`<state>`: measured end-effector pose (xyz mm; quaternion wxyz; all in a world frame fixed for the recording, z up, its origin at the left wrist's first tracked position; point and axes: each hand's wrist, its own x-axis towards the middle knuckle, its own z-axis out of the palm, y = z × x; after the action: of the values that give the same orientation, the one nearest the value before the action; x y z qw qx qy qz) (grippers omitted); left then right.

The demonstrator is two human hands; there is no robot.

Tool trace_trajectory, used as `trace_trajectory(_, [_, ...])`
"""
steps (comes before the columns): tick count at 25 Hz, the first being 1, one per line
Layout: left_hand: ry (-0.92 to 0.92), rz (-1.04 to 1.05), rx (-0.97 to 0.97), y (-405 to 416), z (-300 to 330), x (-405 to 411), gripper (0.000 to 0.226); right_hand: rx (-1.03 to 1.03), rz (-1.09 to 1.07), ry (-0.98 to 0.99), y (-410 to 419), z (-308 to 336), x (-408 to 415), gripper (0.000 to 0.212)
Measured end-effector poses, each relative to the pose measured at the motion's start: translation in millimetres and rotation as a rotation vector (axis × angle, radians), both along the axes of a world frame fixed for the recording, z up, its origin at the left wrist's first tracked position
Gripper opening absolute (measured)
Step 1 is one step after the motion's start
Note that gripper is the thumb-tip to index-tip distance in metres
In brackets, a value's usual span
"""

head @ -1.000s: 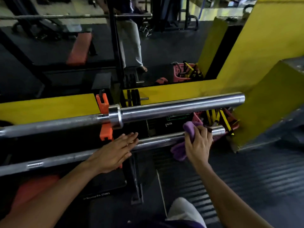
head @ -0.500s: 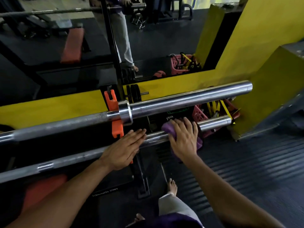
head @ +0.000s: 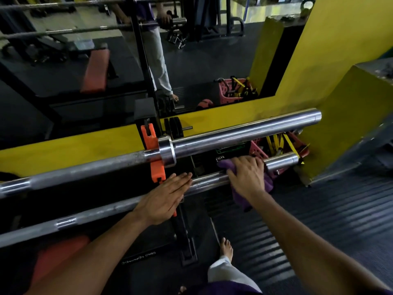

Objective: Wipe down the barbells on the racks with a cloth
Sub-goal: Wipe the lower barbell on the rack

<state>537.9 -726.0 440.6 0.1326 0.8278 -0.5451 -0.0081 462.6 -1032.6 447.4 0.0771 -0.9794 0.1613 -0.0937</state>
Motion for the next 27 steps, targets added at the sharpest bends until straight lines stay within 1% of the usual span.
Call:
trace_trajectory(2, [0.008, 0.006, 0.011, -1, 2, 0, 0.053, -0.029, 0.223, -0.008, 0, -22, -41, 0.064])
trace_trajectory(3, [0.007, 0.008, 0.017, -1, 3, -1, 0.053, -0.048, 0.293, -0.009, -14, -30, -56, 0.072])
trace_trajectory(4, [-0.001, 0.013, 0.020, -2, 4, -2, 0.053, -0.049, 0.296, -0.030, -30, -30, -64, 0.074])
trace_trajectory(5, [-0.009, 0.020, 0.024, -3, 5, -2, 0.053, -0.032, 0.245, -0.039, -42, -27, -64, 0.072])
trace_trajectory(7, [-0.005, 0.027, 0.025, -2, 8, -2, 0.054, 0.024, 0.088, -0.017, -55, -15, -46, 0.060])
trace_trajectory(9, [-0.011, 0.022, 0.034, 8, 12, -3, 0.056, 0.080, -0.035, 0.003, -49, 9, -17, 0.049])
trace_trajectory(11, [-0.092, -0.008, 0.081, 39, 10, 1, 0.058, 0.231, -0.101, -0.007, -35, 38, 2, 0.042])
trace_trajectory(12, [-0.139, -0.031, 0.114, 57, 9, 5, 0.059, 0.271, -0.108, -0.034, -25, 51, 6, 0.039])
trace_trajectory(13, [-0.173, -0.043, 0.143, 73, 6, 10, 0.059, 0.271, -0.095, -0.043, -12, 60, 7, 0.037])
trace_trajectory(15, [-0.215, -0.062, 0.199, 91, 2, 17, 0.062, 0.226, -0.028, 0.016, 23, 56, 9, 0.035])
trace_trajectory(17, [-0.229, -0.106, 0.221, 89, -1, 20, 0.064, 0.110, 0.047, 0.095, 60, 33, 8, 0.042])
trace_trajectory(19, [-0.226, -0.137, 0.237, 79, 0, 21, 0.065, 0.006, 0.058, 0.164, 77, 22, 14, 0.051])
trace_trajectory(20, [-0.226, -0.139, 0.249, 76, -1, 21, 0.065, -0.009, 0.052, 0.192, 78, 24, 20, 0.051])
trace_trajectory(22, [-0.215, -0.109, 0.257, 76, -3, 22, 0.065, 0.025, 0.022, 0.243, 83, 30, 37, 0.047])
trace_trajectory(24, [-0.194, -0.085, 0.254, 77, -4, 21, 0.065, 0.048, 0.052, 0.217, 103, 30, 45, 0.047])
trace_trajectory(27, [-0.186, -0.079, 0.217, 76, -5, 21, 0.063, 0.051, 0.223, 0.051, 144, 6, 14, 0.054])
